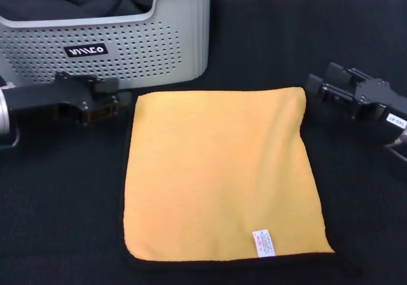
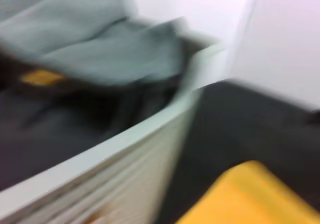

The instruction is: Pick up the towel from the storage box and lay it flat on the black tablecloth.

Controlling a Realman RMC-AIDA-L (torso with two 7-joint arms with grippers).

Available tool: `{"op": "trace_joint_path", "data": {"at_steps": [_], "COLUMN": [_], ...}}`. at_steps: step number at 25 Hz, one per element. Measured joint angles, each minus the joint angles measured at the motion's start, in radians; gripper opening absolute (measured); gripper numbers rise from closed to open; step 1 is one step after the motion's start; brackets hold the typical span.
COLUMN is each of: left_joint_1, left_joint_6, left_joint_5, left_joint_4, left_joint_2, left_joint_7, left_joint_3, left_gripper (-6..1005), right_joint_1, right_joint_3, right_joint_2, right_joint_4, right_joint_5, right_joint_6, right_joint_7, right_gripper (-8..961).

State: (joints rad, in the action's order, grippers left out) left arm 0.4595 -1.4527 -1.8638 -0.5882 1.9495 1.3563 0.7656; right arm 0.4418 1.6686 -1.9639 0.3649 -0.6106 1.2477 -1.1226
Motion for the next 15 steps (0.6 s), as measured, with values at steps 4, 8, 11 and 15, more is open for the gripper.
{"op": "trace_joint_path", "data": {"at_steps": [4, 8, 11, 15], "left_joint_1": [0.008, 0.003, -0.017, -0.056], "left_joint_6": [-0.294, -0.51, -0.552, -0.552], "left_joint_5": [0.062, 0.114, 0.124, 0.132], "left_joint_4": [-0.002, 0.005, 0.019, 0.022], "left_joint_2": [-0.007, 0.007, 0.025, 0.056], "left_joint_7": [-0.029, -0.146, -0.25, -0.33], "left_joint_3": [-0.002, 0.001, 0.002, -0.037], "left_gripper": [411, 411, 412, 430], "right_joint_1": [-0.012, -0.013, -0.013, -0.007], "right_joint_3": [-0.001, 0.0, 0.0, 0.0], "right_joint_2": [0.018, 0.038, 0.036, 0.013], "right_joint_4": [-0.001, 0.0, -0.001, 0.008], "right_joint_5": [-0.044, -0.167, -0.205, -0.246], "right_joint_6": [0.201, 0.374, 0.411, 0.423], "right_joint_7": [0.091, 0.182, 0.198, 0.211], "right_gripper": [717, 801, 804, 801]}}
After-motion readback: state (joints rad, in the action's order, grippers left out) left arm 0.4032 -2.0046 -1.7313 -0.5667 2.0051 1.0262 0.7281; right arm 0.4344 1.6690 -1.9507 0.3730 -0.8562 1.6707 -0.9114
